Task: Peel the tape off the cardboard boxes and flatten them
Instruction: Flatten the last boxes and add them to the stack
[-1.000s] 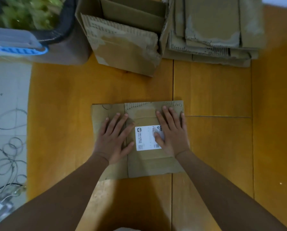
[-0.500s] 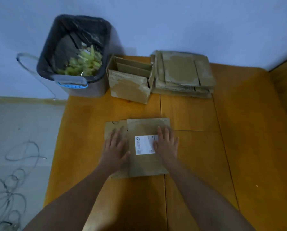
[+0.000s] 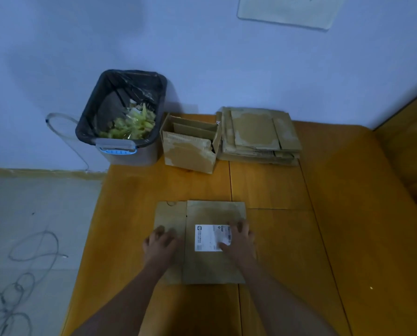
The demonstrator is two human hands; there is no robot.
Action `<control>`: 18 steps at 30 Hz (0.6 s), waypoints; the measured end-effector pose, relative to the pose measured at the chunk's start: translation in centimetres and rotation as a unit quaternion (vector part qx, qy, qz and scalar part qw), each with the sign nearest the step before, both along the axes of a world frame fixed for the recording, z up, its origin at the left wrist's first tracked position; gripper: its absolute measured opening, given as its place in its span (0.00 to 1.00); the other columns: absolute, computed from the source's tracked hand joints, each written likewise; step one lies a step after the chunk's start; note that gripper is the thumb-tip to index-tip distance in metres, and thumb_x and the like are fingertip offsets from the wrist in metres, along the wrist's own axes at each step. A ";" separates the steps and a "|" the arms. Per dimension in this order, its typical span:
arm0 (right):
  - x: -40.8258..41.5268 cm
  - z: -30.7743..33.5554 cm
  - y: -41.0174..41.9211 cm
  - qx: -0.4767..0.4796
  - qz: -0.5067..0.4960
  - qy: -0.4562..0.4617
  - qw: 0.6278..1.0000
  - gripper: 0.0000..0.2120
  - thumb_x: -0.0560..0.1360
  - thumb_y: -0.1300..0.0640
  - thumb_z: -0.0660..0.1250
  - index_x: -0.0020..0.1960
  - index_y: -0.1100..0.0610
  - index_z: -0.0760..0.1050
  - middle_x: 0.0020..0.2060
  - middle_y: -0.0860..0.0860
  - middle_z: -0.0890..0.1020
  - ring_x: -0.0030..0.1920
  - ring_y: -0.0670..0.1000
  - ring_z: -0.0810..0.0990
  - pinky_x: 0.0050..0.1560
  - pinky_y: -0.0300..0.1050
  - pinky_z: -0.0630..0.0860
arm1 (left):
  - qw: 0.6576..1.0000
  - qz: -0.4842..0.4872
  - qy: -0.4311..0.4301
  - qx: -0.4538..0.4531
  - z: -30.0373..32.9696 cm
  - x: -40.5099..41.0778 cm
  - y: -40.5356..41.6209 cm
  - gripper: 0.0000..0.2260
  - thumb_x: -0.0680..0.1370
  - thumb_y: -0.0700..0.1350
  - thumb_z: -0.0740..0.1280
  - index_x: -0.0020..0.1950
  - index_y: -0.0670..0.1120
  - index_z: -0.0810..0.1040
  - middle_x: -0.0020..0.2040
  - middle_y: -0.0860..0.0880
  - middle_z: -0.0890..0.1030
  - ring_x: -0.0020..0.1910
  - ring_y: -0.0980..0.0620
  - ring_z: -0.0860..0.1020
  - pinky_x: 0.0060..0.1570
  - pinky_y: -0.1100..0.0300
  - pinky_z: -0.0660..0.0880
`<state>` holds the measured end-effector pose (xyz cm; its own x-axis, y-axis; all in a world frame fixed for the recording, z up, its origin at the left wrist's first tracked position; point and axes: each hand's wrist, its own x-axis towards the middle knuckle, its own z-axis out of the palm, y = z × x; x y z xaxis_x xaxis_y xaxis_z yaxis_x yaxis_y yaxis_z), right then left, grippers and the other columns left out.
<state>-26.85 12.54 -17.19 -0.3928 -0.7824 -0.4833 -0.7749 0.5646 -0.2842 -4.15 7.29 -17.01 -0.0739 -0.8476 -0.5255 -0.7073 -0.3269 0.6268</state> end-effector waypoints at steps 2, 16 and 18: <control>0.0 0.2 0.8 0.016 0.000 0.011 1.000 0.38 0.72 0.41 0.70 0.75 0.46 0.55 0.73 0.52 0.49 0.69 0.60 0.60 0.64 0.56 0.69 | 0.999 0.000 -0.034 0.011 0.4 0.1 0.0 0.17 0.79 0.54 0.65 0.67 0.53 0.75 0.73 0.47 0.63 0.69 0.43 0.58 0.65 0.47 0.60; -0.8 8.7 1.7 -0.075 -0.074 -0.007 0.994 0.40 0.69 0.41 0.72 0.75 0.51 0.58 0.72 0.52 0.54 0.67 0.59 0.65 0.63 0.53 0.70 | 0.974 -0.001 0.200 -0.109 9.8 0.8 -0.7 0.09 0.80 0.46 0.66 0.54 0.43 0.81 0.61 0.48 0.72 0.62 0.43 0.71 0.60 0.38 0.73; -0.6 10.5 1.7 -0.092 -0.083 -0.001 0.992 0.40 0.69 0.40 0.72 0.74 0.52 0.59 0.72 0.52 0.55 0.68 0.59 0.64 0.65 0.54 0.70 | 0.965 0.007 0.227 -0.132 11.8 0.9 -0.9 0.06 0.79 0.44 0.67 0.50 0.44 0.82 0.56 0.49 0.74 0.58 0.45 0.73 0.58 0.37 0.74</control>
<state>-27.45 14.22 -6.71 -0.5231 -0.7823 -0.3383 -0.6749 0.6226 -0.3961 -3.24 6.35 -5.20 -0.2335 -0.9500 -0.2074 -0.3379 -0.1207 0.9334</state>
